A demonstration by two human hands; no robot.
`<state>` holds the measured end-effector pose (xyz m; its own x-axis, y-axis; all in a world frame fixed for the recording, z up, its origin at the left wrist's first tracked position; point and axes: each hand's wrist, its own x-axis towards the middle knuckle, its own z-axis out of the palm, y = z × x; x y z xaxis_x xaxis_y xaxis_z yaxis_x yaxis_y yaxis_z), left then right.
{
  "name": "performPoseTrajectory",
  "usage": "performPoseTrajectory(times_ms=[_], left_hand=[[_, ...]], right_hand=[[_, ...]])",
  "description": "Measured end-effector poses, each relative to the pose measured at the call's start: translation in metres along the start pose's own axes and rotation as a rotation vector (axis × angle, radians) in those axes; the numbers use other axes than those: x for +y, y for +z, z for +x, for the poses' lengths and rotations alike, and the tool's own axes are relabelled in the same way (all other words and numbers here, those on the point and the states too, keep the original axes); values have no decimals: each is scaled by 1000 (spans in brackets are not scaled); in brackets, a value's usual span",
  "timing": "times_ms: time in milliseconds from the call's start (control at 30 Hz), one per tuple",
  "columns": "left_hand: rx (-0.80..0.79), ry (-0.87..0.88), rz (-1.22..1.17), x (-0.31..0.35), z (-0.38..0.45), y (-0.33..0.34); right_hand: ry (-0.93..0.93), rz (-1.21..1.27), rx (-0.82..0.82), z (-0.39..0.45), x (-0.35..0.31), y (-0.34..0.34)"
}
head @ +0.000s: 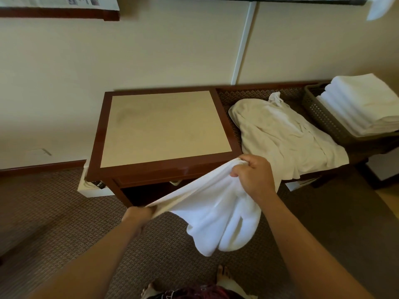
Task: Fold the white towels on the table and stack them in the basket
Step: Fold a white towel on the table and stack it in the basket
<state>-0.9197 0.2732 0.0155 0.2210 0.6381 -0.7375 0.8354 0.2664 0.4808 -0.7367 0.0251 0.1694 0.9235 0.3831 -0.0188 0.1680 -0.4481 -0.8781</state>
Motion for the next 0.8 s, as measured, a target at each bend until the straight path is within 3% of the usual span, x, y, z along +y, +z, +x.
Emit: performPoseTrajectory(times_ms=[33,100,200,300,367,400,533,700,800], left_hand=[[-40,-94,-97,2,2,-2],[-29,-90,-161,11,2,-2],[115,331,149,29,-30,8],[-162,903,38,54,-101,26],[-317,1096,114,67,-128,36],[-312,1147,135,72,-131,40],[-171,1071,-4,82,-110,41],[5,873,134,51,-54,13],[73,850,220,24,-29,7]], right_hand=[[5,-36,-12,-2,1,2],[13,-78,-39,-4,3,8],[-5,-120,-139,-7,4,17],[-48,-187,-211,-11,1,24],[-72,-211,-232,-13,-3,27],[-83,-194,-239,-14,-4,27],[-144,-118,-175,-9,-6,12],[-88,71,386,11,-21,-36],[-96,192,549,17,-29,-44]])
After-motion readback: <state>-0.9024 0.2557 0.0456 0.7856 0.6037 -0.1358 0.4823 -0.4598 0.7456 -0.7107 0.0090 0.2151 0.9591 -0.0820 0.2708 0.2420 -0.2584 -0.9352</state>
